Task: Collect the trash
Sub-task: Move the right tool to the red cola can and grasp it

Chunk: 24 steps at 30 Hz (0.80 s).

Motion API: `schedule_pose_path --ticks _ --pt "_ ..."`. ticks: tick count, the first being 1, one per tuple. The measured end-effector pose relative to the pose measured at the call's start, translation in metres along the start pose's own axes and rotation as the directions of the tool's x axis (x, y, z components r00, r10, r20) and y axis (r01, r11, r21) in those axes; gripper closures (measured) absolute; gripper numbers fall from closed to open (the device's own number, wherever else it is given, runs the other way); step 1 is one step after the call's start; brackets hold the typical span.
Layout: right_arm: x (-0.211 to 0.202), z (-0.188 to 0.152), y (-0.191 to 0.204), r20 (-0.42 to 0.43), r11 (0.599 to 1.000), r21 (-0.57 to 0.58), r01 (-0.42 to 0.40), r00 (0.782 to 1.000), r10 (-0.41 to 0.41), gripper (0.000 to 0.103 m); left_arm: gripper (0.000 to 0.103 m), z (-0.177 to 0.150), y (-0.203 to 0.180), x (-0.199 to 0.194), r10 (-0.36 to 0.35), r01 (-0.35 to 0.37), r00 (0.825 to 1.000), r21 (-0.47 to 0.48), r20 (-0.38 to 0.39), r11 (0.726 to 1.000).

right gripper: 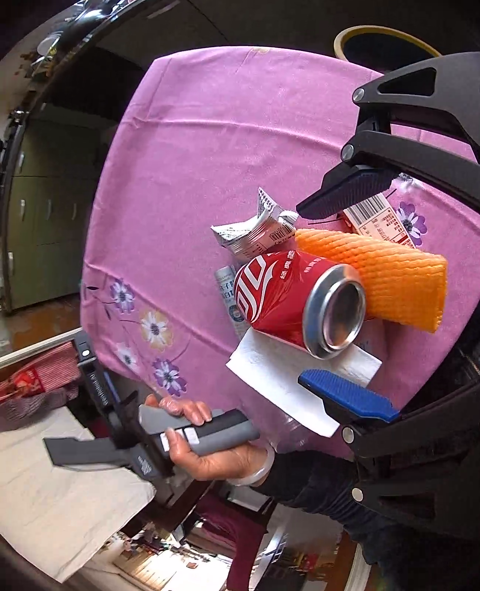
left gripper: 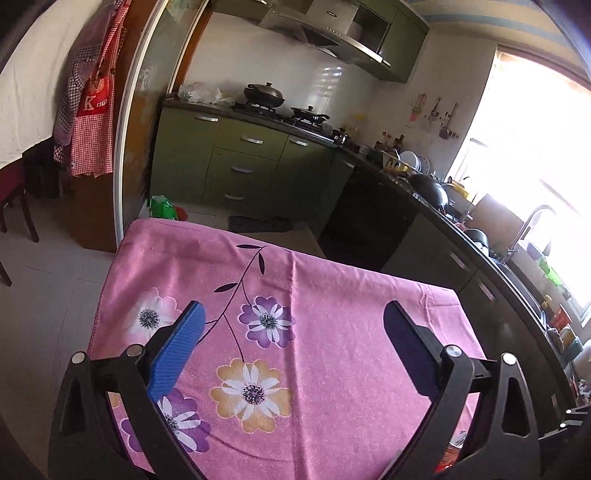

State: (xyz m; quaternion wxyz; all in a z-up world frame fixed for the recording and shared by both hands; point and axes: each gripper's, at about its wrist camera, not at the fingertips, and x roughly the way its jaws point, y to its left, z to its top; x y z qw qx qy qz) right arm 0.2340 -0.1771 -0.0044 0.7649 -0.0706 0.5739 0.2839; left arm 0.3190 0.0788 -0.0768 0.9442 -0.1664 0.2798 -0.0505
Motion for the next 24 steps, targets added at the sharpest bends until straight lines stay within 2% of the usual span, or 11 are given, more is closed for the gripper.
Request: schedule_pose_path --ticks 4,8,12,16,18,24 --pt "0.033 0.022 -0.001 -0.192 1.000 0.008 0.013 0.981 -0.011 0.021 0.010 -0.001 0.005 0.003 -0.001 0.001 1.000 -0.013 -0.008 1.000" --pt "0.066 0.032 -0.004 -0.332 0.999 0.036 0.013 0.943 0.000 0.023 0.010 -0.003 0.006 0.002 0.021 -0.021 1.000 0.005 0.005 1.000" --pt "0.083 0.036 0.000 -0.380 0.999 0.032 0.003 0.925 0.009 0.026 0.010 -0.001 0.008 0.000 0.056 -0.056 0.998 0.022 0.023 0.998" --pt "0.094 0.040 0.007 -0.410 1.000 0.001 0.017 0.912 -0.015 0.026 0.010 0.000 0.012 -0.004 0.090 -0.091 0.995 0.029 0.041 0.995" --pt "0.101 0.040 0.012 -0.436 0.999 -0.027 0.020 0.899 -0.029 0.026 0.010 0.001 0.014 -0.007 0.087 -0.089 0.995 0.031 0.046 0.996" --pt "0.116 0.038 0.019 -0.446 0.999 -0.045 0.028 0.894 -0.045 0.027 0.010 0.000 0.014 -0.009 0.071 -0.072 0.997 0.040 0.043 0.997"
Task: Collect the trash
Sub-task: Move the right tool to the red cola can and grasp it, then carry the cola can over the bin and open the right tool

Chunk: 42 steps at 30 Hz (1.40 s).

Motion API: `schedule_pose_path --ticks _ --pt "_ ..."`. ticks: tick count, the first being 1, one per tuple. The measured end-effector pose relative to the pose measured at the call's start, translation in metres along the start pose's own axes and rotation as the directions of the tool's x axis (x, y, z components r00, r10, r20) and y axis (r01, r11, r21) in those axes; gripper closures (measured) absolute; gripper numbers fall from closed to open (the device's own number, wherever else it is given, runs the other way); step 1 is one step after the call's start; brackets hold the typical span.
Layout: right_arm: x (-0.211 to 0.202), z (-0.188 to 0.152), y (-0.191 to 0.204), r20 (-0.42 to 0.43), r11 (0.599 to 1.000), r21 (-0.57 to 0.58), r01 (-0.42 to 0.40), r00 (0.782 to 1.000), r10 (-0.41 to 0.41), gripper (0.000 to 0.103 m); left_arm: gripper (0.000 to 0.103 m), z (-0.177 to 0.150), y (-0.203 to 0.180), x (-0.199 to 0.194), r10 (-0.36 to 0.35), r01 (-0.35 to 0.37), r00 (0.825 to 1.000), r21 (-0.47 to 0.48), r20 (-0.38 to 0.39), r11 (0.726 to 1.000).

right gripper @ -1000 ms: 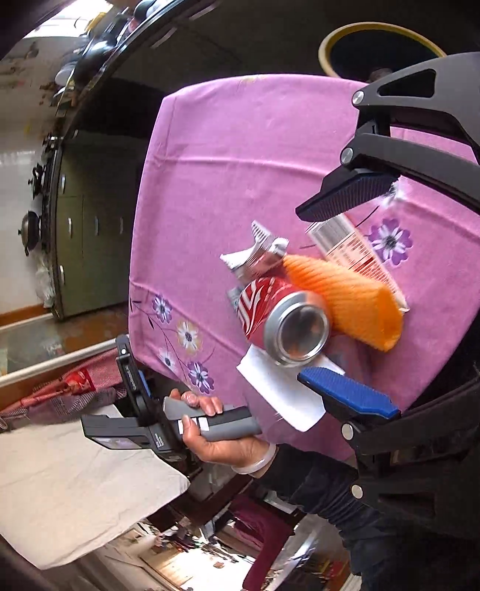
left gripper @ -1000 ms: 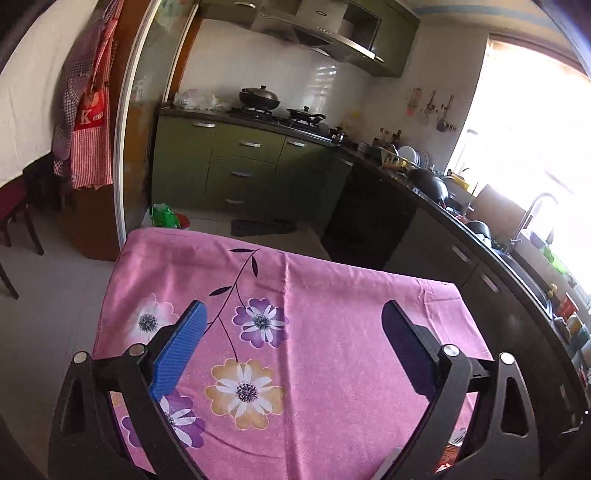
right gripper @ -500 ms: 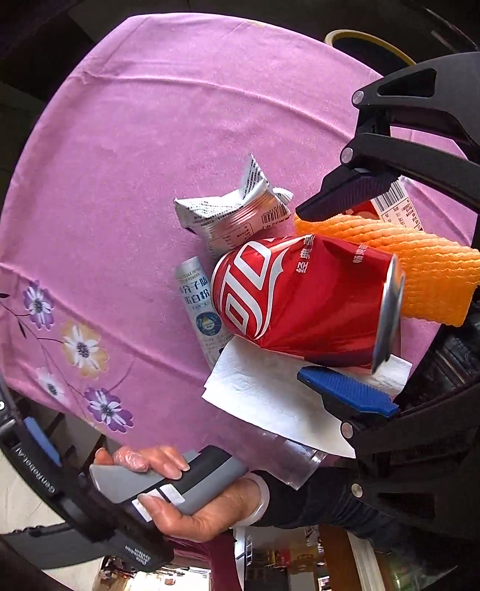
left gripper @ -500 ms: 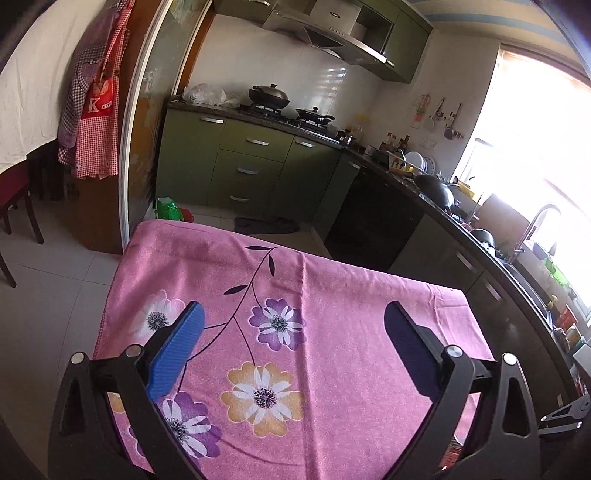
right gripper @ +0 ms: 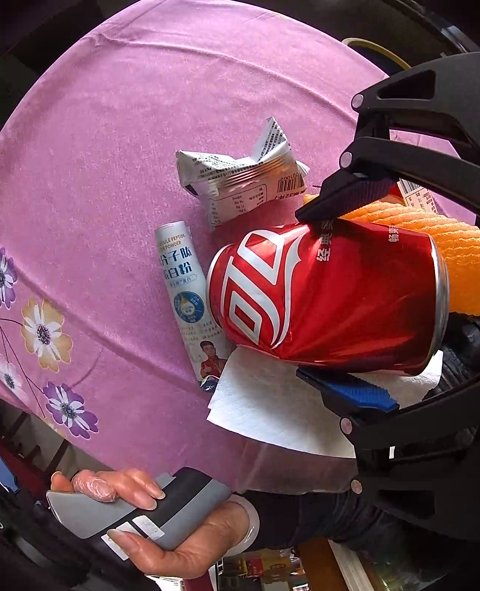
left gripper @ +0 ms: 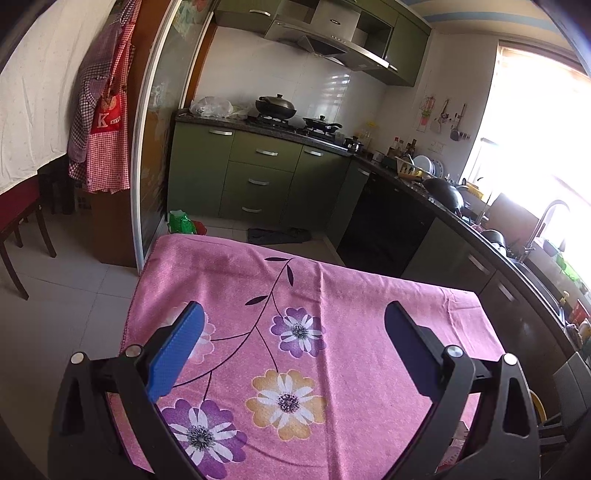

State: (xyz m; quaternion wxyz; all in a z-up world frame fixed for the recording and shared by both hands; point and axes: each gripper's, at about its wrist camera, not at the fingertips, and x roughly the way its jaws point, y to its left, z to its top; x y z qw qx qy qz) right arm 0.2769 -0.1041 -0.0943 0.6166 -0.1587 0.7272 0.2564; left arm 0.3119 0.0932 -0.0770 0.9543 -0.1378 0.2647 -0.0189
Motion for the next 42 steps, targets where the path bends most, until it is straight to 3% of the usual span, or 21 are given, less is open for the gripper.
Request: schedule_pose_path --ticks 7,17,25,29,34,37,42 --pt "-0.012 -0.005 0.007 0.068 1.000 -0.009 0.006 0.998 -0.005 0.027 0.010 -0.002 -0.003 0.002 0.002 -0.002 1.000 0.011 -0.007 1.000" --pt "-0.055 -0.031 -0.031 0.172 0.998 0.049 -0.045 0.984 0.036 0.027 0.010 -0.005 -0.004 0.006 0.010 -0.010 1.000 0.016 -0.020 1.000" --pt "-0.102 -0.122 -0.112 0.341 0.973 0.204 -0.105 0.939 0.030 0.027 0.010 -0.008 -0.002 0.005 0.017 -0.017 1.000 0.018 -0.021 1.000" --pt "-0.099 -0.181 -0.185 0.379 0.919 0.376 -0.118 0.925 -0.036 0.027 0.010 -0.007 0.002 0.003 0.026 -0.026 0.999 0.017 -0.019 1.000" --pt "-0.055 -0.244 -0.275 0.325 0.799 0.592 -0.106 0.938 -0.116 0.027 0.007 -0.006 0.002 -0.002 0.017 -0.016 1.000 0.035 -0.016 0.999" --pt "-0.030 -0.265 -0.313 0.293 0.741 0.667 -0.080 0.942 -0.162 0.027 0.007 -0.008 0.000 -0.003 0.025 -0.024 1.000 0.058 -0.010 0.998" --pt "0.001 -0.276 -0.355 0.236 0.683 0.730 -0.017 0.944 -0.230 0.027 0.007 -0.009 0.000 -0.007 0.027 -0.027 1.000 0.070 0.006 0.997"
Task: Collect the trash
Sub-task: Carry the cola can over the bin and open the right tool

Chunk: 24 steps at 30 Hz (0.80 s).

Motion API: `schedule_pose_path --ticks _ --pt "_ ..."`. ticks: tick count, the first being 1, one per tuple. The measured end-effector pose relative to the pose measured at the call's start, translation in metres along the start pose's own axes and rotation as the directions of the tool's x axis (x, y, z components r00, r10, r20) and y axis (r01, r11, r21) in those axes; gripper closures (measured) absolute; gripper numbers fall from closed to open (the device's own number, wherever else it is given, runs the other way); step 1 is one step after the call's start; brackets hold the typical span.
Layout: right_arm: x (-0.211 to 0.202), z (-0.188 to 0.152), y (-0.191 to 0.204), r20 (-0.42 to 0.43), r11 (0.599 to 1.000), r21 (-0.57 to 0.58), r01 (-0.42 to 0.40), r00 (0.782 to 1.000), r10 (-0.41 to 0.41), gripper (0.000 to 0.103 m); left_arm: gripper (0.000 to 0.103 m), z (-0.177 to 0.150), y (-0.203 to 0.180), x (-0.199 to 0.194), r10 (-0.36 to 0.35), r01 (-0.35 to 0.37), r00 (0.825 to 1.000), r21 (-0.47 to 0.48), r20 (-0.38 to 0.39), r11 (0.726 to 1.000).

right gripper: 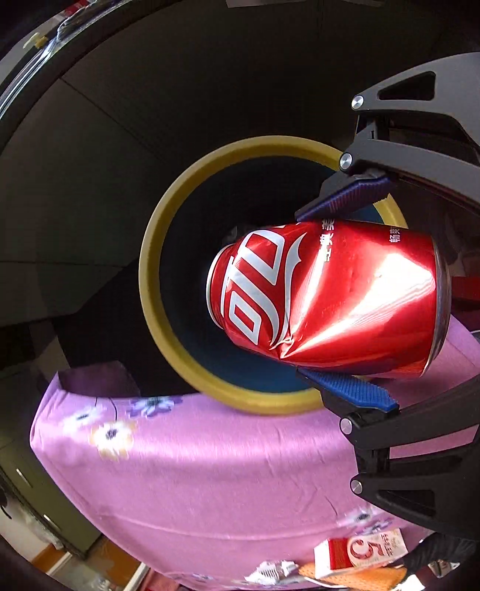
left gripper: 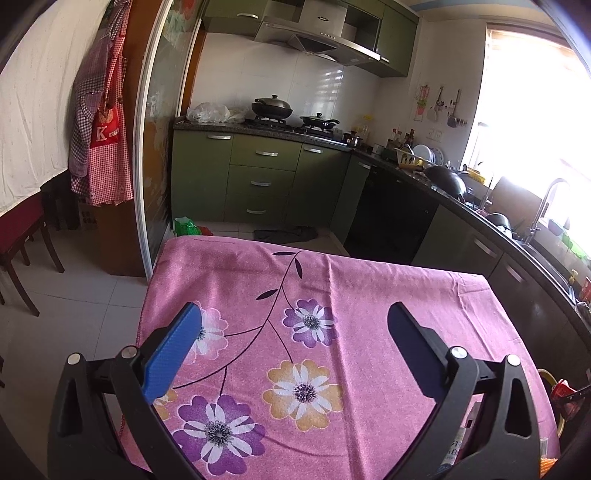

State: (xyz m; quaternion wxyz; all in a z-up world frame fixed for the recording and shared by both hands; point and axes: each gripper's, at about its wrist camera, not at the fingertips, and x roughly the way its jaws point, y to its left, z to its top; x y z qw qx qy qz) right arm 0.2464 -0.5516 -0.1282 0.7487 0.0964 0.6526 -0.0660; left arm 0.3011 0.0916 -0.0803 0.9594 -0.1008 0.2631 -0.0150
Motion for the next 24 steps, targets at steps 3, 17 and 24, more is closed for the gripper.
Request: schedule_pose_path --ticks 3,17,24 --pt "0.020 0.006 -0.018 -0.004 0.999 0.024 0.041 0.999 -0.041 0.027 0.007 0.000 0.001 -0.002 0.007 -0.007 1.000 0.003 0.011 1.000" --pt "-0.035 -0.047 -0.041 0.214 0.990 0.122 -0.064 0.976 0.036 0.022 0.007 0.003 0.004 -0.002 0.015 -0.015 1.000 -0.006 -0.013 1.000" --pt "-0.074 -0.121 -0.003 0.341 0.981 0.032 -0.193 0.924 0.171 0.022 0.007 0.015 -0.003 -0.044 0.054 -0.052 0.998 0.058 -0.033 0.997"
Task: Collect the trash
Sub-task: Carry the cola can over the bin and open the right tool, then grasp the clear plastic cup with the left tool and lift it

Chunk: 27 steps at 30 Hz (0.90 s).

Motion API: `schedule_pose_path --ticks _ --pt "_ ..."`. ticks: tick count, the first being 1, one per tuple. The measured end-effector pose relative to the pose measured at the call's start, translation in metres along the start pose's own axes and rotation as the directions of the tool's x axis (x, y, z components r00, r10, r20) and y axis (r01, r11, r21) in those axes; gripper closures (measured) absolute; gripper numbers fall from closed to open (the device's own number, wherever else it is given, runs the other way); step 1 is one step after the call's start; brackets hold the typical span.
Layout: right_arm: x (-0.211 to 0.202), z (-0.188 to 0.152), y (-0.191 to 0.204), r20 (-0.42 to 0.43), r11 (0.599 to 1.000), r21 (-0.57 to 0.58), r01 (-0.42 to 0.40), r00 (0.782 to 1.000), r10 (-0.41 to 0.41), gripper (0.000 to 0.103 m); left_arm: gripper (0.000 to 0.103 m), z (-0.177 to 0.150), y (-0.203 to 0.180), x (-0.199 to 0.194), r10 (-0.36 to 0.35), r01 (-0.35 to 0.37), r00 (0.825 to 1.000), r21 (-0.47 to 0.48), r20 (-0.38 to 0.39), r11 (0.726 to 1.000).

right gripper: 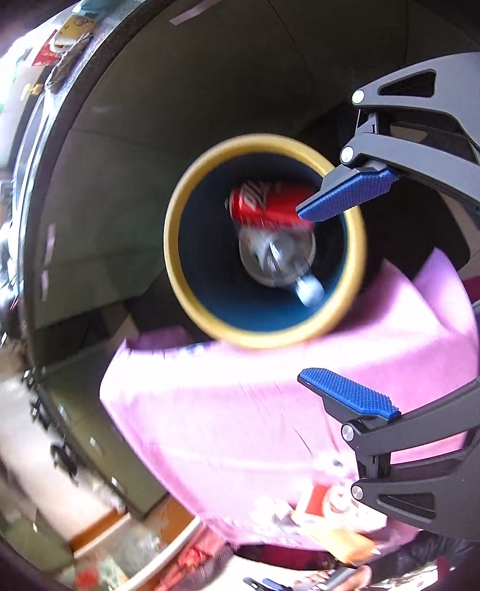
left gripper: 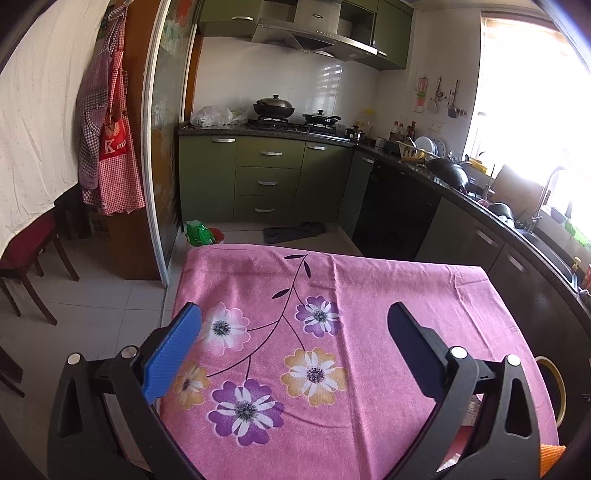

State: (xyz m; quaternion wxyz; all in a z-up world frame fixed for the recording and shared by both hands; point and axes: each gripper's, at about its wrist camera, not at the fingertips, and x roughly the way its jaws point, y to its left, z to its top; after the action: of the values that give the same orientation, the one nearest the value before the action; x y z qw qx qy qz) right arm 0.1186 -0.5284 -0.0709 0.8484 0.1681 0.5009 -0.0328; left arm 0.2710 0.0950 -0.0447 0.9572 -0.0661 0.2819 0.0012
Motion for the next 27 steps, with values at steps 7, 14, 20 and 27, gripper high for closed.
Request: schedule_pose_path --ticks 7,14,20,27 --pt "-0.013 -0.033 0.042 0.033 0.989 -0.074 -0.130 0.991 0.133 0.022 0.007 -0.002 0.002 -0.043 0.015 -0.016 0.984 -0.005 -0.179 1.000" --pt "-0.020 -0.048 0.063 0.043 0.971 -0.128 -0.201 0.977 0.208 0.022 0.007 -0.061 -0.004 -0.068 -0.004 -0.008 0.848 -0.021 -0.530 1.000" --pt "-0.016 -0.052 0.067 0.047 0.954 -0.149 -0.262 0.961 0.271 0.021 0.007 -0.135 -0.014 -0.071 -0.099 -0.026 0.652 -0.152 -0.752 0.988" --pt "-0.016 -0.061 0.060 0.040 0.945 -0.139 -0.297 0.951 0.305 0.021 0.007 -0.161 -0.019 -0.065 -0.087 -0.114 0.628 -0.203 -0.774 0.973"
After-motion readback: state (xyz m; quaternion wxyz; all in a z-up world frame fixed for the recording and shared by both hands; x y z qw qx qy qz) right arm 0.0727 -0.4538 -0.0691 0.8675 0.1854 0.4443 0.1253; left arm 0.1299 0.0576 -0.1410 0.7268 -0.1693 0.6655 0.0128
